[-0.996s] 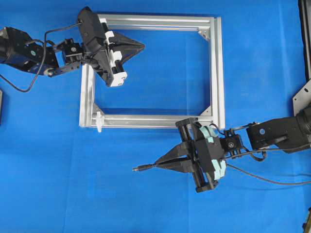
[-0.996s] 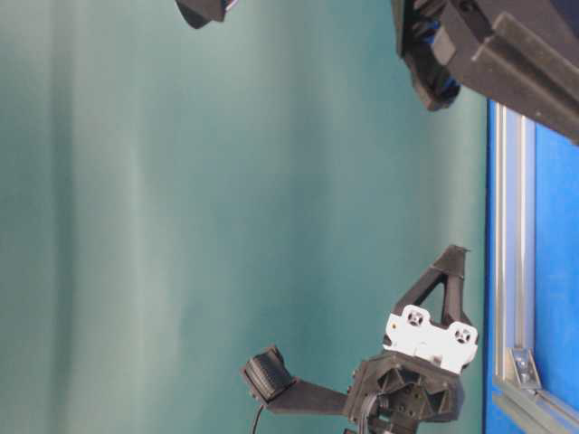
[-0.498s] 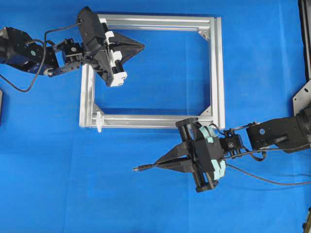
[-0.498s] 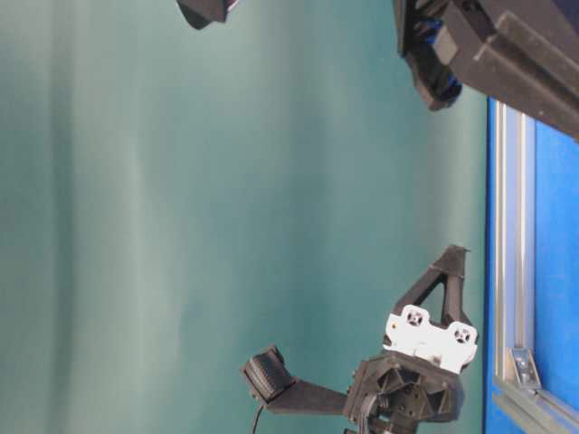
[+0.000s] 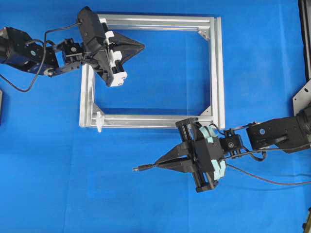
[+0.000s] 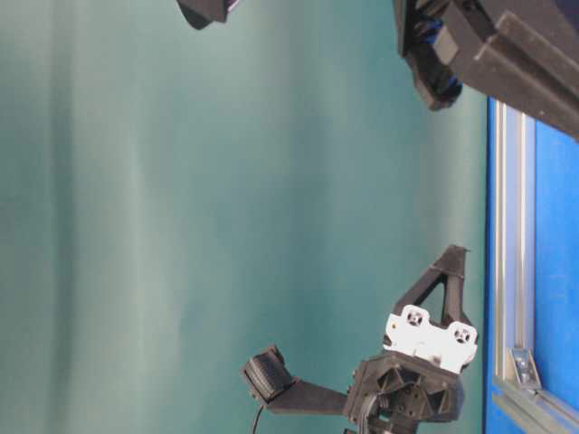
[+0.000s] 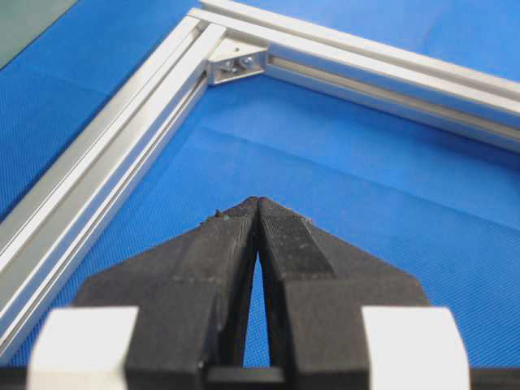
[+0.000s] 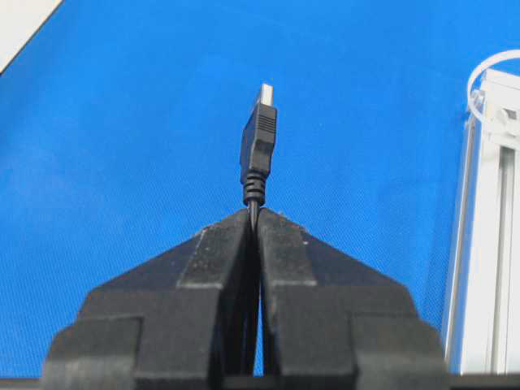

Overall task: Insert the wire through the string loop located on the left side.
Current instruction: 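Carry the USB plug with the right gripper toward the white zip-tie loop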

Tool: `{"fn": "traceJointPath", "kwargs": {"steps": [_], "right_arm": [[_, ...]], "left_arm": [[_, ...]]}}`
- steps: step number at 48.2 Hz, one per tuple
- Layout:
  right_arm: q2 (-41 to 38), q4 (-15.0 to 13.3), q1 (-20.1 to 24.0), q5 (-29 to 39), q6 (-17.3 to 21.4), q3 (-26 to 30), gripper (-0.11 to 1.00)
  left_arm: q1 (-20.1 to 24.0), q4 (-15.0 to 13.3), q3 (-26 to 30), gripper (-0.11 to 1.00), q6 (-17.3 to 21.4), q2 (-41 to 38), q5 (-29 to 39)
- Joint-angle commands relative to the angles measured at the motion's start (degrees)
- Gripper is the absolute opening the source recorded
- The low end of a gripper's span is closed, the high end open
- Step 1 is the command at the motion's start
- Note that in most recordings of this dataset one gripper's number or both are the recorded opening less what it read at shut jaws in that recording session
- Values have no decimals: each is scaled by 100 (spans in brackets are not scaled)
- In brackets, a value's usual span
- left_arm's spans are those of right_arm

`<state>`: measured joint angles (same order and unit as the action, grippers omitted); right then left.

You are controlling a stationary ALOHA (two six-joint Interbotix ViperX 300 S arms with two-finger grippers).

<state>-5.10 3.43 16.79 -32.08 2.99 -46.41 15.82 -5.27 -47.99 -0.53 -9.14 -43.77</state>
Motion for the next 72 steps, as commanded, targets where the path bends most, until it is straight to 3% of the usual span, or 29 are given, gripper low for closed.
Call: {"fn": "traceJointPath", "kwargs": {"steps": [1, 25, 51, 72], "right_arm": [[167, 0, 26, -26, -18, 79, -1], [193, -9, -53, -44, -53, 26, -1], [246, -9, -1178, -26, -97, -220, -1], [114, 0, -1195, -26, -167, -53, -1]], "left_arm": [[-9, 9, 44, 0, -9, 193, -26], [-9, 9, 44, 0, -9, 193, -26], [-9, 18, 44, 0, -9, 193, -26], [-9, 9, 44, 0, -9, 193, -26]]}}
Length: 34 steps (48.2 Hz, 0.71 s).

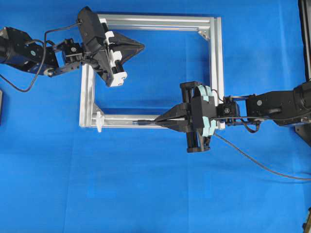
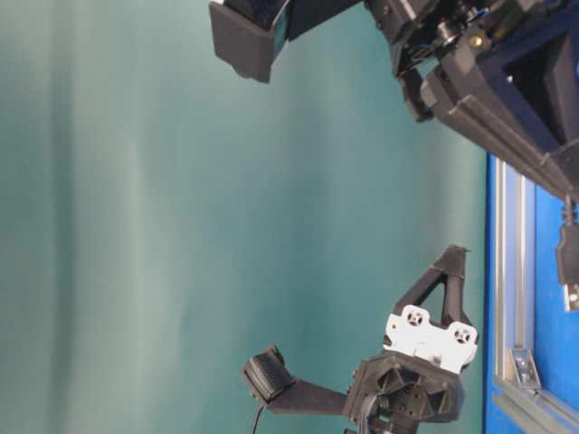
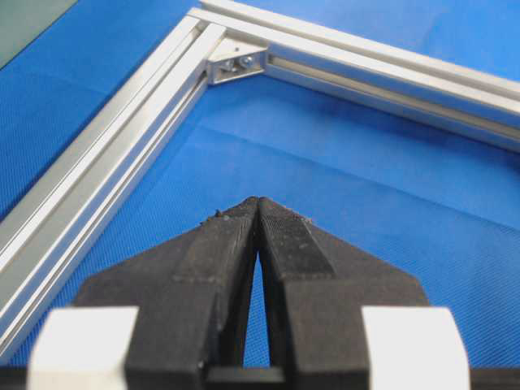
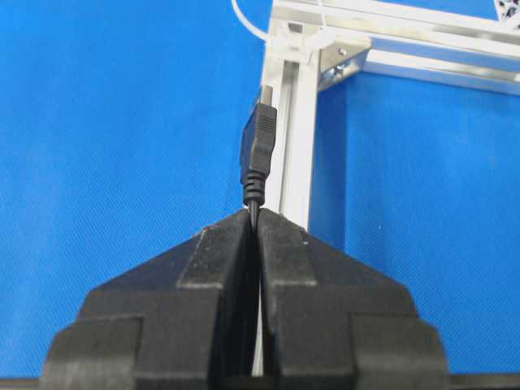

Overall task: Insert the wire through the string loop located on the left side.
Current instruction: 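Carry the USB plug with the right gripper toward the white zip-tie loop, then align the plug above the loop and push it leftward into the loop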

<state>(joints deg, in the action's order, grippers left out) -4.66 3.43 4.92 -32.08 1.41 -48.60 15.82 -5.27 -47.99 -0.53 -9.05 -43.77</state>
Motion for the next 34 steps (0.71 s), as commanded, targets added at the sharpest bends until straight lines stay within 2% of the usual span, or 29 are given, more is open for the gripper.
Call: {"fn": "traceJointPath", "kwargs": {"steps": [1, 34], "right_arm": [[44, -9, -9, -26, -18, 193, -1], [-844, -9, -141, 343, -70, 1301, -1]], "left_arm": [[-9, 9, 53, 0, -9, 185, -26], [-9, 18, 44, 0, -18, 185, -26]]}}
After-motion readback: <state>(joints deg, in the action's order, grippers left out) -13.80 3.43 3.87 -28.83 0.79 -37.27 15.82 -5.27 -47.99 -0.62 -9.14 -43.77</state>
